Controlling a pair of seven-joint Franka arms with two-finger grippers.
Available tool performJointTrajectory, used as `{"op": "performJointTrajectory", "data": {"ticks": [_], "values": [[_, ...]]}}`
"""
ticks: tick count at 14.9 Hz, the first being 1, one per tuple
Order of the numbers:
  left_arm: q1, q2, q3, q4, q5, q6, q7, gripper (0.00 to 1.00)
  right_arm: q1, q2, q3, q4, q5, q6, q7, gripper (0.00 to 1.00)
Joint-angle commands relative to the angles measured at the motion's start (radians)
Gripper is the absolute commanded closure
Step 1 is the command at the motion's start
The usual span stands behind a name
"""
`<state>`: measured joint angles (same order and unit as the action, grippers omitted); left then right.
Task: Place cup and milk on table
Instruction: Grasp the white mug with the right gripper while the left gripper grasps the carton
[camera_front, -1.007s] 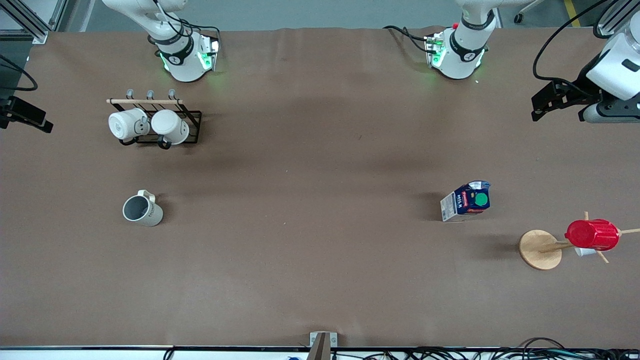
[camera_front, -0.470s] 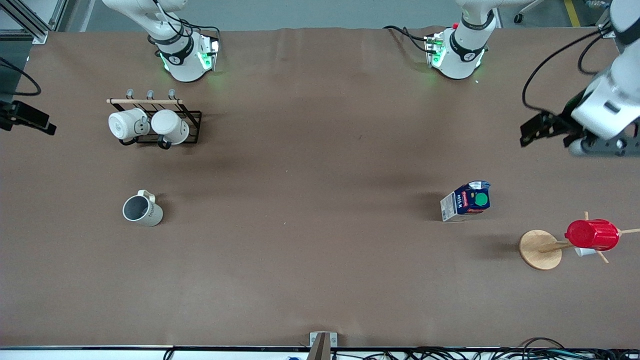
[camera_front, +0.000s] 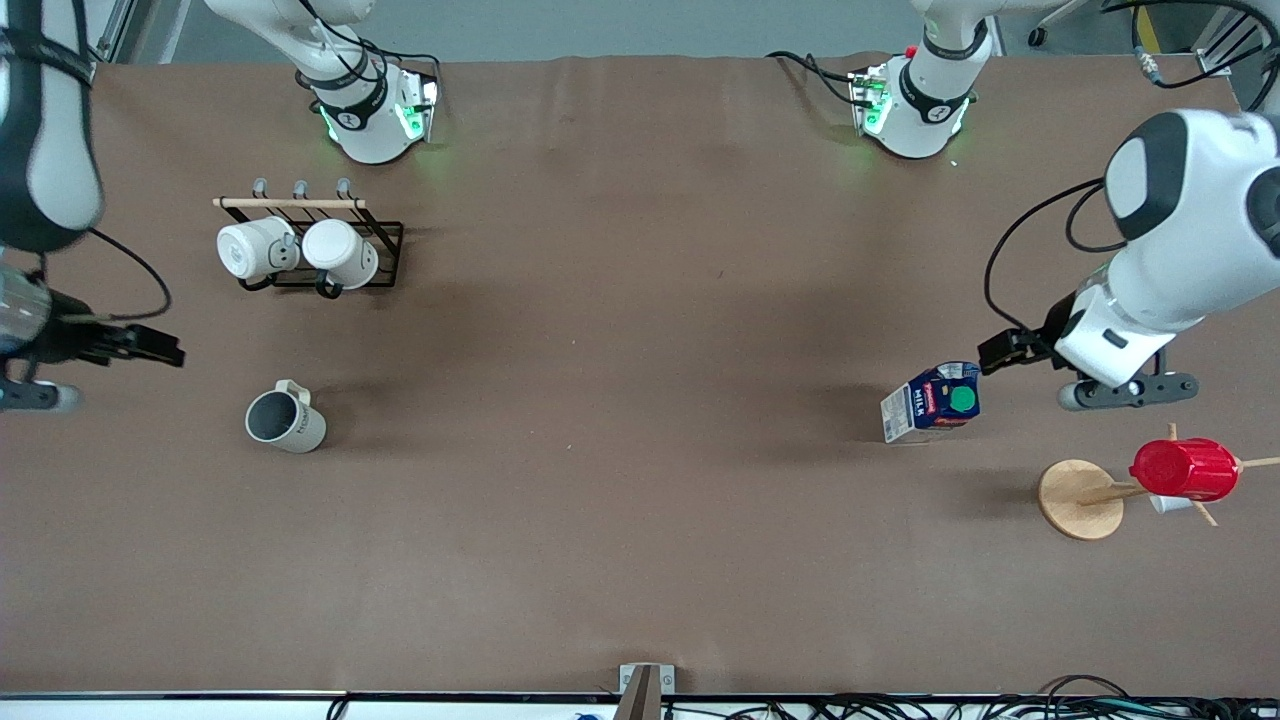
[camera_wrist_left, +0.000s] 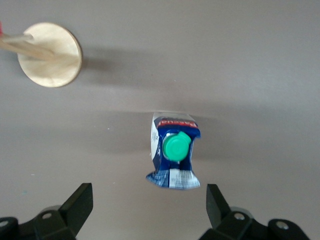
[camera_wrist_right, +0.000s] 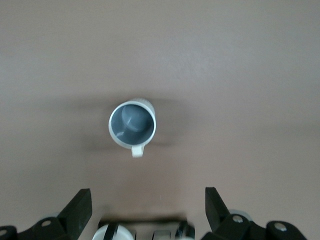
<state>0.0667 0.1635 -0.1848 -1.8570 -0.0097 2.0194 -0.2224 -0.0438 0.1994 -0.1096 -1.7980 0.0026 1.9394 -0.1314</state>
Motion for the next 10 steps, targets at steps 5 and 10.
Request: {"op": "performJointTrajectory", "data": {"ticks": [5, 10], "values": [[-0.039, 0.145, -0.002, -0.010, 0.057, 0.130, -0.048, 0.00, -0.008, 0.096, 0.007, -0.256, 0.010, 0.470, -0.037, 0.00], [-0.041, 0.160, -0.016, -0.011, 0.057, 0.134, -0.044, 0.09, -0.005, 0.172, 0.008, -0.326, 0.010, 0.664, -0.037, 0.00]]}}
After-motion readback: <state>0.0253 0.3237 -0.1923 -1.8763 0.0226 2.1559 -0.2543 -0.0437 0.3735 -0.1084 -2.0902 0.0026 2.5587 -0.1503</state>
